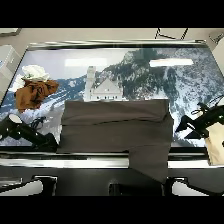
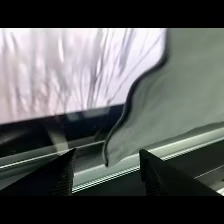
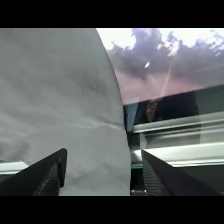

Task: Fold the clothes and pants, and hang the long-sleeved shirts on hangers.

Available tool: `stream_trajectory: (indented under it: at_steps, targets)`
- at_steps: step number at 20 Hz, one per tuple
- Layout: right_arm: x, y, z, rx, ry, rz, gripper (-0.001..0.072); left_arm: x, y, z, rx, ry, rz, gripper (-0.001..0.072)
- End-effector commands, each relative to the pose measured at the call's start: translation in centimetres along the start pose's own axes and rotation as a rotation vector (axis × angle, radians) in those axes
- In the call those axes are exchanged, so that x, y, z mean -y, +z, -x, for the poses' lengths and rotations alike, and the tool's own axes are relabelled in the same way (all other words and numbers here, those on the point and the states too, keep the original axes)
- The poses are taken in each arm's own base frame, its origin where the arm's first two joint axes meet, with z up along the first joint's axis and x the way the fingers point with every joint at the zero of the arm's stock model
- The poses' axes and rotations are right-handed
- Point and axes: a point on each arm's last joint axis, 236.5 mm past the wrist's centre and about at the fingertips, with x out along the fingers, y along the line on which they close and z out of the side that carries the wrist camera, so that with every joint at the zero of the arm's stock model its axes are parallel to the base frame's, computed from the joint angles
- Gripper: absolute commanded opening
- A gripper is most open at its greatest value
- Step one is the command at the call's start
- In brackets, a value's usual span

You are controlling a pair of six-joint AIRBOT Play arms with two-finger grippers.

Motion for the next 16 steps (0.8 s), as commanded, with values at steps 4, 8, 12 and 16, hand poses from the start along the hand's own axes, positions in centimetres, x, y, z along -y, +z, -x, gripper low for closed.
stream_trajectory:
  at_steps: [4, 8, 12, 16]
  targets:
    - [-0.2, -1.0, -0.2, -0.023, 0.017, 0.008, 0.0561, 1.6, 0.6, -2.6, 0.077, -0.084, 0.017, 0.0359]
    - [-0.1, -2.1, -0.5, -0.056, 0.014, 0.034, 0.0552, 1.7, 1.0, -2.6, 0.092, -0.078, 0.031, 0.0024]
    - [2.1, -5.7, -5.4, -0.122, -0.019, 0.033, 0.0561, 1.8, 0.9, -2.5, 0.093, -0.078, 0.024, 0.0024]
    - [1.9, -8.6, -9.9, -0.195, 0.043, 0.025, 0.0561, 2.1, 1.0, -1.9, 0.119, -0.075, 0.013, 0.0024]
